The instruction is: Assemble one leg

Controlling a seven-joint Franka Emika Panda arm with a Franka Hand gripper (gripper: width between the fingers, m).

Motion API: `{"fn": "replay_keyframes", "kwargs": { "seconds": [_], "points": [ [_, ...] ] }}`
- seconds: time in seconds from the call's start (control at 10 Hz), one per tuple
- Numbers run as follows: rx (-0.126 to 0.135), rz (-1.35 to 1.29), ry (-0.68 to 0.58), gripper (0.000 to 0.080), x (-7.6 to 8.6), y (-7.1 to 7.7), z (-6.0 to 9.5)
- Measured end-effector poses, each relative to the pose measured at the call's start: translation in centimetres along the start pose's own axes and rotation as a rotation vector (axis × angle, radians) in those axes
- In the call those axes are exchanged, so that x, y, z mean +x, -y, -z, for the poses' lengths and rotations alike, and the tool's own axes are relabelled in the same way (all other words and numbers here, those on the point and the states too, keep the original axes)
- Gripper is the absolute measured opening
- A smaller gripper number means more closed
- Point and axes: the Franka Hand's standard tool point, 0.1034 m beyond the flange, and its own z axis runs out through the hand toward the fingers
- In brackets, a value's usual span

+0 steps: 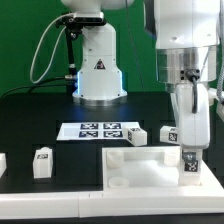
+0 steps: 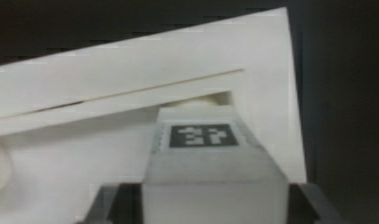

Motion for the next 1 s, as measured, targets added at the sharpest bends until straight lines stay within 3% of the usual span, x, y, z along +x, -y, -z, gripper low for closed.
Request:
{"fn": "replay_keyframes", "kwargs": {
  "seconds": [0.2,0.3,0.4,0.5,0.6,1.0],
  "points": [
    [0.0,0.006,0.0,0.0287,0.0,0.0,0.0],
    [0.003,0.016,0.001,0.0442,-0.1,0.1,0.1],
    [0.025,0.077,0.018,0.0442,-0.4,0.8,2.0],
    [0.055,0.111,0.039,0.0596,-0.6,1.3,4.6],
    [0.067,0.131,0.049,0.0633,-0.6,1.6,5.9],
    [0.06,0.146,0.049,0.0648,-0.6,1.5,5.8]
  ]
}}
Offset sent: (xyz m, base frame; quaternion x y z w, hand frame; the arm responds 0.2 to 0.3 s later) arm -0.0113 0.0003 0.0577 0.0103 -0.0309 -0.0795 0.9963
